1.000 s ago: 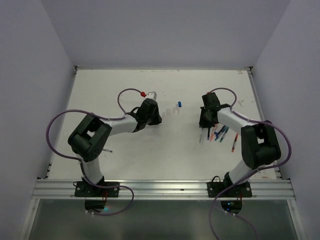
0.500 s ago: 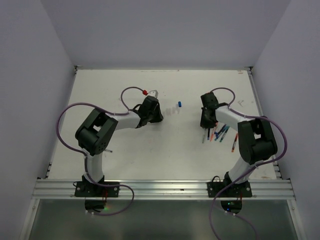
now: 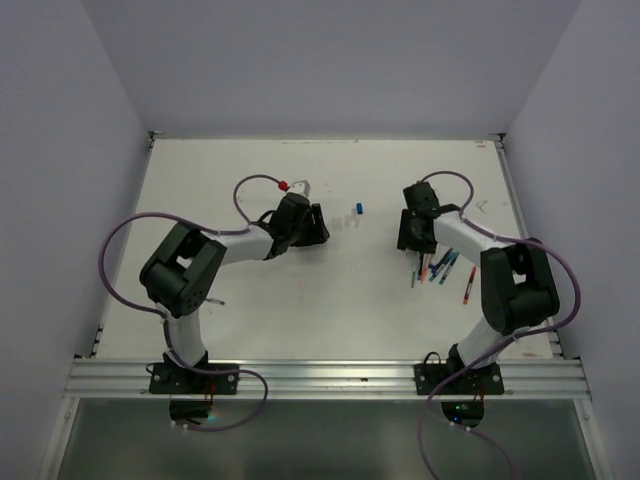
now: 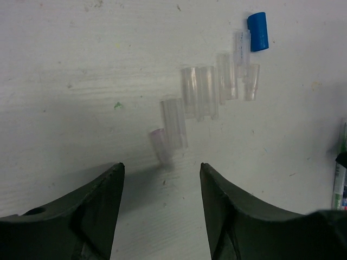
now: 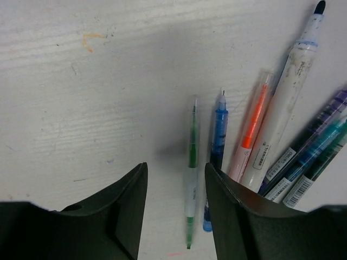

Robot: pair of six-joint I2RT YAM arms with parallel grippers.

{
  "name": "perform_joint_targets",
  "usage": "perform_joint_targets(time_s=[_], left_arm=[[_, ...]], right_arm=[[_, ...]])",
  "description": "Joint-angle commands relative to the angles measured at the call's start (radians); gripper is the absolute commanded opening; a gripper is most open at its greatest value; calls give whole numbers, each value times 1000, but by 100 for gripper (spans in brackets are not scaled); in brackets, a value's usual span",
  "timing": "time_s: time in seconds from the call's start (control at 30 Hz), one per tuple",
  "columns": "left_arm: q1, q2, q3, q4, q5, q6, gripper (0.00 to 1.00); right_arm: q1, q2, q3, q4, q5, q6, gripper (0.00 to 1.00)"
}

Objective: Open the pen caps

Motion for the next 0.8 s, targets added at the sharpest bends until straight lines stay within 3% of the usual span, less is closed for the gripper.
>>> perform_joint_targets(time_s=[0.0, 0.17, 0.3, 0.4, 0.5, 0.77], left_arm=[[18, -137, -44, -12, -42, 4, 62], [35, -270, -24, -363, -270, -100, 64], [43, -399, -35, -675, -447, -346, 75], [70, -453, -85, -871, -495, -492, 74], [121, -494, -171, -950, -475, -536, 73], [204, -694, -403, -899, -504, -608, 71]], right_arm=[[13, -103, 19, 8, 32, -19, 51], [73, -163, 30, -12, 31, -20, 52], [145, -186, 48, -34, 43, -17, 53], [191, -194, 53, -32, 36, -13, 53], [216, -209, 44, -15, 6, -8, 53], [241, -254, -22, 20, -43, -9, 52]])
